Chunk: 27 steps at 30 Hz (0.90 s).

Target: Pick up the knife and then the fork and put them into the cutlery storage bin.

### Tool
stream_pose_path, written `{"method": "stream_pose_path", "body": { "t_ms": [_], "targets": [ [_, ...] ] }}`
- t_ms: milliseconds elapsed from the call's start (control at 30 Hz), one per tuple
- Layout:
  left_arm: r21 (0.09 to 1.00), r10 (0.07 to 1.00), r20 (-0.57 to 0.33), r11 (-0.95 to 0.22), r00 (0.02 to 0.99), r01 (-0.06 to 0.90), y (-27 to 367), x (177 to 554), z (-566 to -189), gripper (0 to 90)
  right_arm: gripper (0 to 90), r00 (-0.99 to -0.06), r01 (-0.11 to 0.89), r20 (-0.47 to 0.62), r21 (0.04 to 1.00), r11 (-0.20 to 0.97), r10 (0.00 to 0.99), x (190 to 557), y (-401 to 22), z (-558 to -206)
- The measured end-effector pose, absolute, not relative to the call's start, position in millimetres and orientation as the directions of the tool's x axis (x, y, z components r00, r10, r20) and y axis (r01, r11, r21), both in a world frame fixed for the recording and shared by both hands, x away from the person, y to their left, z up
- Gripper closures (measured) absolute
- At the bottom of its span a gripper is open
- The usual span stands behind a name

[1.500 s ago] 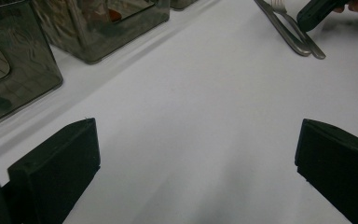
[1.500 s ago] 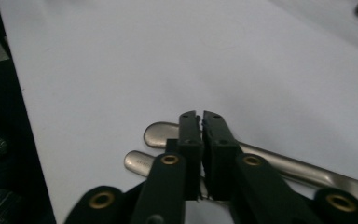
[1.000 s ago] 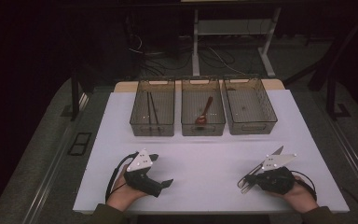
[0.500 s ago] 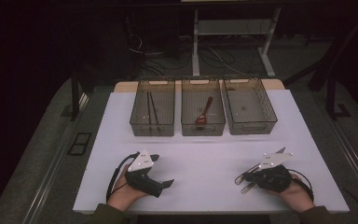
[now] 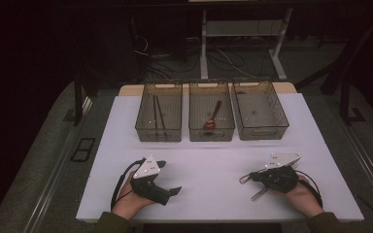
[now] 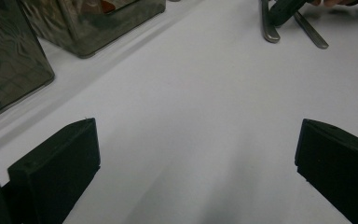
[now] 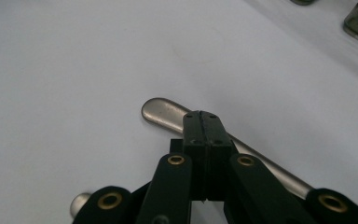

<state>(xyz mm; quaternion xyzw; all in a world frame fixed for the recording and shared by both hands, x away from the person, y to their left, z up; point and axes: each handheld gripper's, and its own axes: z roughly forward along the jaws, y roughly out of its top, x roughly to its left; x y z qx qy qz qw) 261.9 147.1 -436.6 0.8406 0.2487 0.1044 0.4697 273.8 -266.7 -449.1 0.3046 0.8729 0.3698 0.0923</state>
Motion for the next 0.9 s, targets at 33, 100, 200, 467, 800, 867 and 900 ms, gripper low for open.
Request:
{"method": "stream_pose_path", "body": {
  "t_ms": [33, 100, 200, 467, 800, 867, 900],
  "targets": [
    [0.843, 0.516, -0.058, -0.433, 0.854, 0.319, 147.0, 262.0, -436.7, 0.0, 88.9, -0.797, 0.462, 0.062, 0.703, 0.541, 0.601, 275.3, -266.6, -449.4],
    [0.843, 0.516, -0.057, -0.433, 0.854, 0.318, 147.0, 262.2, -436.7, 0.0, 88.9, -0.792, 0.467, 0.063, 0.704, 0.535, 0.607, 277.9, -266.5, -449.4],
    [0.844, 0.517, -0.059, -0.432, 0.854, 0.320, 146.7, 262.0, -436.8, 0.0, 88.9, -0.784, 0.469, 0.058, 0.707, 0.529, 0.618, 280.7, -267.3, -449.7],
    [0.843, 0.516, -0.059, -0.432, 0.854, 0.319, 146.5, 261.9, -436.7, 0.0, 89.0, -0.771, 0.478, 0.055, 0.708, 0.519, 0.635, 295.9, -263.7, -449.1],
    [0.841, 0.512, -0.056, -0.438, 0.857, 0.317, 146.2, 261.9, -436.7, 0.0, 88.9, -0.758, 0.491, 0.054, 0.702, 0.515, 0.649, 311.6, -259.1, -448.4],
    [0.841, 0.513, -0.057, -0.438, 0.857, 0.318, 146.0, 262.0, -436.8, 0.0, 88.9, -0.758, 0.490, 0.048, 0.700, 0.519, 0.651, 314.3, -258.6, -448.3],
    [0.841, 0.513, -0.058, -0.438, 0.857, 0.319, 146.0, 262.1, -436.9, 0.0, 88.9, -0.754, 0.494, 0.051, 0.702, 0.513, 0.655, 315.3, -258.2, -448.6]
  ]
}}
